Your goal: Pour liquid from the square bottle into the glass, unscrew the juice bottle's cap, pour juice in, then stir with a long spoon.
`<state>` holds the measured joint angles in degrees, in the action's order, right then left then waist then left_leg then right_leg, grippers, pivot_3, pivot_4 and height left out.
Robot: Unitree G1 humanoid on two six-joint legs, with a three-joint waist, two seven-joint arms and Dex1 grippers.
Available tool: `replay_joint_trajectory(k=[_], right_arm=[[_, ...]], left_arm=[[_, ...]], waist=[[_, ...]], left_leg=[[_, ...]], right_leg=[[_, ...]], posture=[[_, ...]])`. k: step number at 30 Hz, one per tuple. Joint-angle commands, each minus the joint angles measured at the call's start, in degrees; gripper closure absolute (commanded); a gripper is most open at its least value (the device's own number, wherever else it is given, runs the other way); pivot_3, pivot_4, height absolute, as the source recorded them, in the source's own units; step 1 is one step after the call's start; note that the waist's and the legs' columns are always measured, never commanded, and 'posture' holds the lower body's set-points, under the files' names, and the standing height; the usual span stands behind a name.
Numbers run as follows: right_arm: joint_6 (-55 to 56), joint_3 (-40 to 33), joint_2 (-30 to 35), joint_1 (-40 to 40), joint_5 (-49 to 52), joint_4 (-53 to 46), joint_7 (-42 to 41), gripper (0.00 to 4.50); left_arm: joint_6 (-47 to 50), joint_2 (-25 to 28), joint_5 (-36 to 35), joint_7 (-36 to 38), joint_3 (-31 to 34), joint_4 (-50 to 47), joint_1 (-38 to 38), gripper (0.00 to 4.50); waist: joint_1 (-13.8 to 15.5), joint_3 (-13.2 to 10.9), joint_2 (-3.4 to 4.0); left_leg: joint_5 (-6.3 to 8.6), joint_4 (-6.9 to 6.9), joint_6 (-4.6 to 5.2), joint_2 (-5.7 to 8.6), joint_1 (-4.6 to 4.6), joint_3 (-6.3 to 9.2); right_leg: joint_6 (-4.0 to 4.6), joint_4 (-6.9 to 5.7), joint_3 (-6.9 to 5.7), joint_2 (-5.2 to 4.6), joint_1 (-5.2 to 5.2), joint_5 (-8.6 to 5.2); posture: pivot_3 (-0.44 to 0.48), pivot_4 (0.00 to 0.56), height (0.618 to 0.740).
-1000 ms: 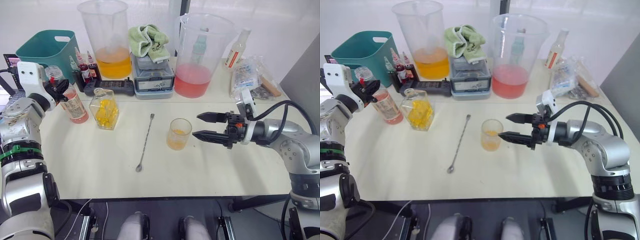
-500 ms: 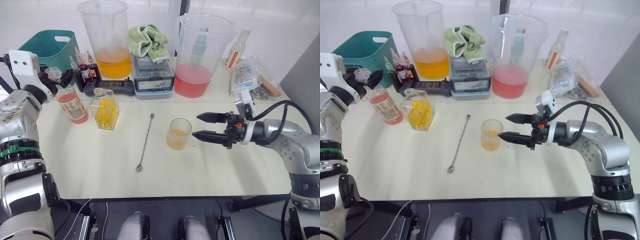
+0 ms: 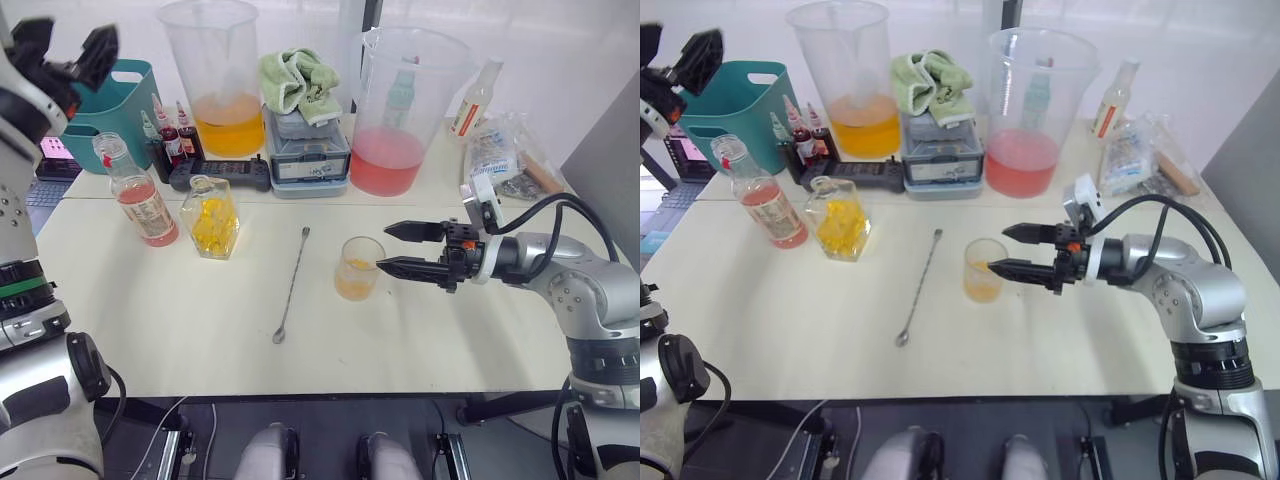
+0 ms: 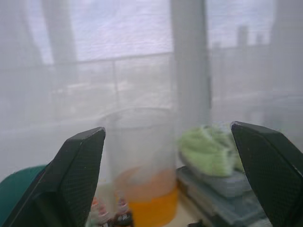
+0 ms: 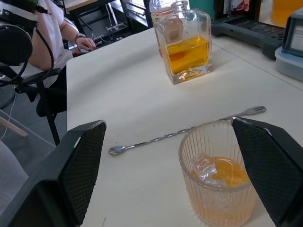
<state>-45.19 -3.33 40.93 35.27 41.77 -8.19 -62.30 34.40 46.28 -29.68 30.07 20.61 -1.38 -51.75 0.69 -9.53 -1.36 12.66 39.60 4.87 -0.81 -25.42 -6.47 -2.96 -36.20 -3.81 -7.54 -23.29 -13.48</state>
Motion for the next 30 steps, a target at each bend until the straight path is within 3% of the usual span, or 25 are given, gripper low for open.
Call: replay_joint_trajectory(k=[1, 5, 10, 14, 16, 19, 30], right_arm=[[2.54, -1.8, 0.19, 1.05, -0.13, -0.16, -0.43, 0.0], [3.24, -2.16, 0.73, 1.2, -0.05, 0.28, -0.74, 0.0], [7.85, -4.12, 1.74, -1.97, -2.36, 0.7, -0.35, 0.0], [9.53, -5.31, 1.28, -4.06, -3.01, -0.1, 1.22, 0.0], [10.35, -5.72, 2.13, -6.27, -3.42, -1.4, 1.0, 0.0], [12.34, -6.35, 3.32, -9.93, -4.29, -3.55, 0.21, 0.0], [8.21, -11.27, 7.59, -22.53, -0.38, -13.47, 1.53, 0.0]], left_arm=[[3.8, 1.2, -1.0, 2.29, -3.64, -10.46, 6.5, 0.02], [5.76, 1.37, -1.39, 2.34, -4.54, -15.76, 11.81, 0.02], [6.21, 0.28, -3.35, 5.88, -6.13, -26.55, 28.52, 0.02], [3.46, -2.1, -0.53, 3.77, -5.38, -29.27, 36.18, 0.02], [3.5, -4.01, -1.77, 3.33, -4.45, -29.1, 38.33, 0.02], [9.87, -8.47, -9.02, 1.26, -3.13, -29.28, 40.11, 0.02], [11.47, -13.83, -2.0, -7.41, -13.69, -32.14, 44.55, 0.02]], waist=[[-0.1, 0.02, 0.05], [-0.15, 0.01, 0.03], [-0.07, 0.03, 0.06], [0.13, 0.01, 0.03], [0.33, 0.02, 0.04], [0.43, 0.02, 0.05], [0.75, 0.03, 0.07]], left_leg=[[0.0, -0.03, 0.0, 0.01, 0.08, -0.02], [-0.06, -0.21, -0.09, -0.03, 0.14, -0.06], [-0.05, -0.28, -0.09, 0.0, 0.17, -0.07], [-0.07, -0.36, -0.13, -0.02, 0.16, -0.06], [-0.09, -0.37, -0.15, -0.02, 0.17, -0.03], [-0.07, -0.37, -0.13, -0.01, 0.19, -0.03], [-0.08, -0.37, -0.13, -0.01, 0.21, 0.02]], right_leg=[[0.0, 0.0, 0.02, 0.0, 0.04, 0.0], [0.02, 0.05, 0.06, 0.05, -0.03, 0.0], [0.02, 0.1, 0.11, 0.01, 0.02, -0.01], [0.05, 0.17, 0.06, 0.01, -0.03, -0.01], [0.06, 0.2, 0.06, -0.01, 0.02, -0.01], [0.06, 0.19, 0.08, -0.08, 0.03, -0.01], [0.08, 0.19, 0.11, -0.06, 0.06, -0.01]], posture=[[0.0, 0.15, 0.739], [0.0, 0.15, 0.739], [0.0, 0.15, 0.739], [0.0, 0.15, 0.739], [0.0, 0.15, 0.739], [0.0, 0.15, 0.739], [0.0, 0.15, 0.739]])
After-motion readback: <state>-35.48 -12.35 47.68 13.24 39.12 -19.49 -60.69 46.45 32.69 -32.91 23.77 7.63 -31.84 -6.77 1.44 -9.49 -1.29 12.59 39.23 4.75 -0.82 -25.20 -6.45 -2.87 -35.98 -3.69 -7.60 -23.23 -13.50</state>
